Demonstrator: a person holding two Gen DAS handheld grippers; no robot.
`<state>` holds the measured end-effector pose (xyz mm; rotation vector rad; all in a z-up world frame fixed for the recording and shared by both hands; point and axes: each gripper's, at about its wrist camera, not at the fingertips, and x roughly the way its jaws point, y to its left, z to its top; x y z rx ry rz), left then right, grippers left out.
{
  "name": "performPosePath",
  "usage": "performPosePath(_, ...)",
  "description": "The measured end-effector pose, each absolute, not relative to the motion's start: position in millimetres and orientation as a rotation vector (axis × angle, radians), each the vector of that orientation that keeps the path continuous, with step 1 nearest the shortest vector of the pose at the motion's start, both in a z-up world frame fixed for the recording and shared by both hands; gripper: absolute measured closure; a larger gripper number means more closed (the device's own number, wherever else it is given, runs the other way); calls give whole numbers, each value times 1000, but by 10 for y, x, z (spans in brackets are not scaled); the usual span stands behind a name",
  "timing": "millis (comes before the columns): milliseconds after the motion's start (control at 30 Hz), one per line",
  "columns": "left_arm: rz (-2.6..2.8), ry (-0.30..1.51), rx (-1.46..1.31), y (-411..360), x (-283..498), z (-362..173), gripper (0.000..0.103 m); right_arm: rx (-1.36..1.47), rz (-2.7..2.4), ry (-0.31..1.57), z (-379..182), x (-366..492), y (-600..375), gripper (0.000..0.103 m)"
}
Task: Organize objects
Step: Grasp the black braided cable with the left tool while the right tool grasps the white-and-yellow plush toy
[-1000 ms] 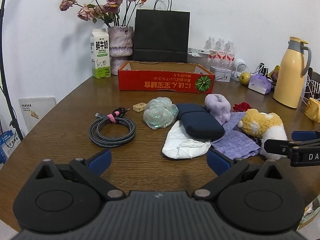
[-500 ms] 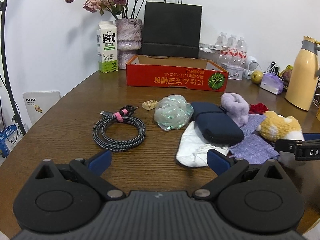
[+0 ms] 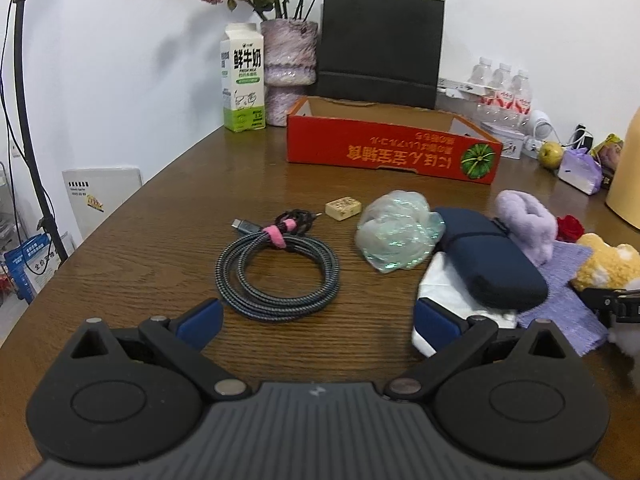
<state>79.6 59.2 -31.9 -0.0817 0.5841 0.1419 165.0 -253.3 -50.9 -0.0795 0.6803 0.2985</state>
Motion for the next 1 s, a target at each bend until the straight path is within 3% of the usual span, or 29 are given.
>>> performPosePath(267,171,598,-72,776,981,-299,0,-65,297,657,-516,1699,-2554,32)
performPosePath(1000,141,766,-49,1014,1739,-446,0,-71,279,657,-528,1740,-2518,32)
